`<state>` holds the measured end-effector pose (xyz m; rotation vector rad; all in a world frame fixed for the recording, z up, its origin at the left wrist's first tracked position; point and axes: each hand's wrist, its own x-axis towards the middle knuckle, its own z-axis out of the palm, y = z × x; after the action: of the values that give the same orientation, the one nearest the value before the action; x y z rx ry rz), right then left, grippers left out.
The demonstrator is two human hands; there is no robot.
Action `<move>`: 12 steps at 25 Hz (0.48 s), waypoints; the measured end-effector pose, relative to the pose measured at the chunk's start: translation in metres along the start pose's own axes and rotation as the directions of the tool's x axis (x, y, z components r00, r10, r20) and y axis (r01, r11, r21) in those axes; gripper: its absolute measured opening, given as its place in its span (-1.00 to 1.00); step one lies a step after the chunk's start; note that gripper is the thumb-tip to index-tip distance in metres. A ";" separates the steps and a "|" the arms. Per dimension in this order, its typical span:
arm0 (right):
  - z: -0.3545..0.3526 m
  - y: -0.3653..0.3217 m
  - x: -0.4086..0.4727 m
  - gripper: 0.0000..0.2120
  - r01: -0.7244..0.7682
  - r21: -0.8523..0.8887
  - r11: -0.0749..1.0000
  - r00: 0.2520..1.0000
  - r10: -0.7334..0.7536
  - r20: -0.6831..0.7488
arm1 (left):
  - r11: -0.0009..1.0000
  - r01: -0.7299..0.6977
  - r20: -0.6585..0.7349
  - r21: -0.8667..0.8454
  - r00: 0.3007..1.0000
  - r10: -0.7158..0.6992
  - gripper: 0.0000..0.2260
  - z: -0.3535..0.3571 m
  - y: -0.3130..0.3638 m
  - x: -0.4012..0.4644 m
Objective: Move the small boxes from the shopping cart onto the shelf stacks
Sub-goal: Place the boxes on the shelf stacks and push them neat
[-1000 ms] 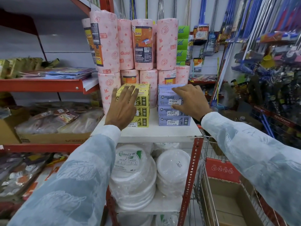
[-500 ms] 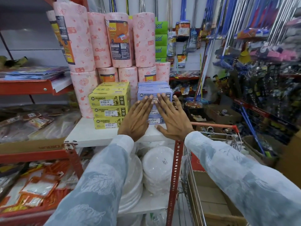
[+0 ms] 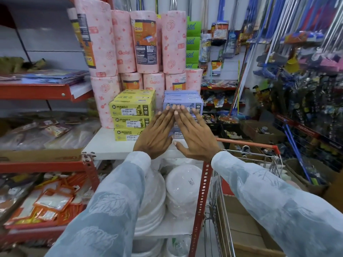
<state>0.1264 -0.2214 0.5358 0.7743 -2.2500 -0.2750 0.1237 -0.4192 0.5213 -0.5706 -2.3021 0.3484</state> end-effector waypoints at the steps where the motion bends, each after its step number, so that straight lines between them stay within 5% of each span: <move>1: -0.003 -0.009 0.006 -0.22 0.026 0.016 1.000 0.999 -0.026 -0.030 | 0.999 0.042 -0.025 0.009 0.999 -0.042 -0.38 -0.005 -0.004 -0.008; 7: -0.011 -0.073 0.060 -0.32 0.089 0.032 0.996 0.990 -0.084 -0.112 | 0.957 0.291 -0.018 0.005 0.957 -0.291 -0.35 -0.024 -0.062 -0.061; 12: 0.002 -0.087 0.079 -0.27 0.062 -0.020 0.998 0.997 -0.063 -0.046 | 0.939 0.341 0.084 -0.049 0.938 -0.336 -0.31 -0.010 -0.087 -0.076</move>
<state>0.1205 -0.3385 0.5445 0.8344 -2.1791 -0.3038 0.1533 -0.5313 0.5181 -0.1842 -2.4351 0.1318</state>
